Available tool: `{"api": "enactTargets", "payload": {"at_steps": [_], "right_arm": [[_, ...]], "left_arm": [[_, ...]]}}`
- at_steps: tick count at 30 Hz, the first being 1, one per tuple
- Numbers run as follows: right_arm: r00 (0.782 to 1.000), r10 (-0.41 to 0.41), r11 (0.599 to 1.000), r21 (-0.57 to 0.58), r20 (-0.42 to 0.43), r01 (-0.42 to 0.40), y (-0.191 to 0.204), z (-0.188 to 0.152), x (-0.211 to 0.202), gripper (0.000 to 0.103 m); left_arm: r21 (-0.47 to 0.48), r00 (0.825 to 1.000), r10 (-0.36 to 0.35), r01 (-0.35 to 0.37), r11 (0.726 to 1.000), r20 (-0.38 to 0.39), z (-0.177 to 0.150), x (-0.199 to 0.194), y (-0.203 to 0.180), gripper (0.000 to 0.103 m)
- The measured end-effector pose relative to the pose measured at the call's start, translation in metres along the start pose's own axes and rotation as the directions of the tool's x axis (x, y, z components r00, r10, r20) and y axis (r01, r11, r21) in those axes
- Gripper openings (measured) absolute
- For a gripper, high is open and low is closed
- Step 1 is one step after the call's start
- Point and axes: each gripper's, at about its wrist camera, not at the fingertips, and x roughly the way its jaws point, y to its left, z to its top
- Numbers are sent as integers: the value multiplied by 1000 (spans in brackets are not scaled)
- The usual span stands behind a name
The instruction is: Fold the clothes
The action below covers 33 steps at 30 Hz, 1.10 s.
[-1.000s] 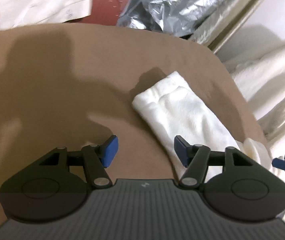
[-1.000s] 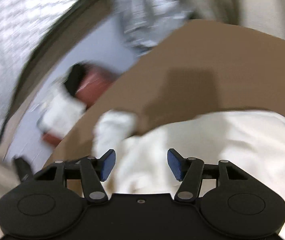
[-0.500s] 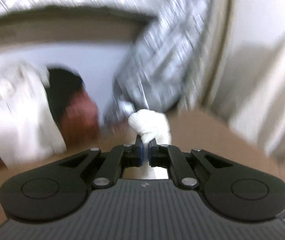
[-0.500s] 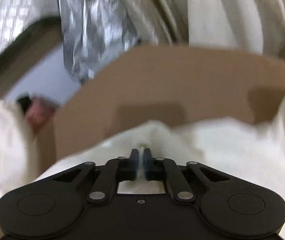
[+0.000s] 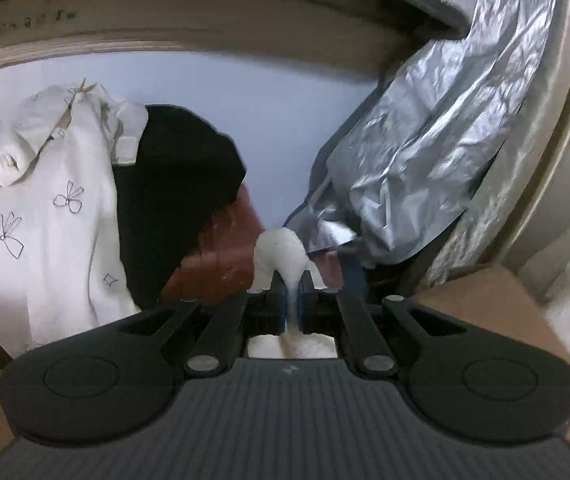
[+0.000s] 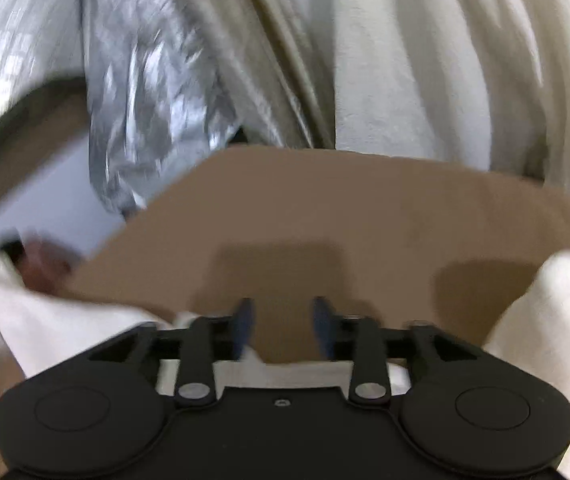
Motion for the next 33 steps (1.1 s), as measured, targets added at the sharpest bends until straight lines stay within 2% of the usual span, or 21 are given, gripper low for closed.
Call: {"api": "enactTargets", "payload": {"at_steps": [2, 5, 7, 11, 12, 14, 16, 17, 18, 19, 21, 22, 23, 25, 27, 28, 29, 30, 31, 32, 33], "right_arm": [[999, -37, 994, -99, -5, 36, -6, 0, -13, 49], [993, -113, 974, -195, 21, 115, -22, 8, -36, 63], [991, -131, 972, -193, 18, 132, -39, 9, -50, 66], [994, -27, 971, -238, -106, 1, -49, 6, -49, 67], [990, -2, 967, -253, -138, -34, -48, 5, -48, 71], [980, -11, 949, -311, -199, -52, -36, -5, -32, 83], [968, -64, 917, -396, -241, -38, -20, -18, -16, 80], [962, -107, 894, -448, -253, -19, -11, -25, -7, 54], [956, -137, 876, -483, -258, -5, -1, -28, -3, 18], [961, -158, 863, -506, -229, 21, 6, -25, -7, 10], [966, -195, 834, -546, -168, 74, 19, -18, -16, 5], [975, -192, 834, -543, -112, 102, 16, -10, -28, 5], [982, -186, 862, -487, -42, 142, 5, 4, -42, 4], [978, -186, 908, -363, 95, 208, -18, 32, -69, 3], [959, -231, 936, -230, 167, 266, -46, 45, -76, 1], [941, -286, 929, -186, 182, 319, -58, 49, -72, 1], [950, -272, 950, -116, 152, 291, -71, 52, -67, 4], [959, -256, 964, -44, 122, 263, -83, 55, -62, 8], [967, -236, 972, 30, 97, 234, -96, 57, -58, 10], [974, -204, 975, 113, 103, 192, -105, 53, -62, 13], [980, -160, 977, 161, 120, 140, -112, 47, -68, 23]], "left_arm": [[75, 999, 17, -19, 997, 30, 0, -2, -5, 5], [186, 996, 37, -51, 981, 76, -1, -6, -12, 5], [257, 993, 48, -75, 963, 109, -1, -9, -17, 5], [273, 992, 64, -91, 958, 105, -1, -11, -17, 5], [273, 993, 66, -91, 958, 100, -3, -12, -17, 5], [278, 994, 70, -92, 956, 89, -7, -13, -17, 5], [297, 995, 74, -93, 950, 73, -11, -13, -17, 4], [313, 994, 77, -95, 945, 72, -12, -13, -18, 4], [331, 993, 84, -106, 938, 80, -12, -14, -18, 4], [344, 990, 91, -122, 931, 103, -11, -16, -19, 4], [343, 982, 108, -157, 926, 157, -6, -21, -19, 4], [326, 975, 119, -176, 929, 187, -3, -23, -17, 4], [310, 968, 129, -193, 931, 216, 0, -26, -16, 4], [260, 971, 127, -178, 949, 203, 4, -21, -13, 5], [236, 970, 169, -209, 949, 176, -2, -9, -18, 5], [233, 969, 193, -226, 946, 156, -8, -2, -21, 7], [232, 967, 218, -245, 941, 136, -14, 5, -25, 11], [221, 973, 208, -225, 949, 97, -20, 10, -26, 22], [207, 980, 193, -200, 958, 56, -27, 15, -27, 27], [202, 987, 157, -161, 966, 33, -33, 16, -28, 36], [212, 992, 128, -129, 969, 19, -39, 14, -29, 49]]}}
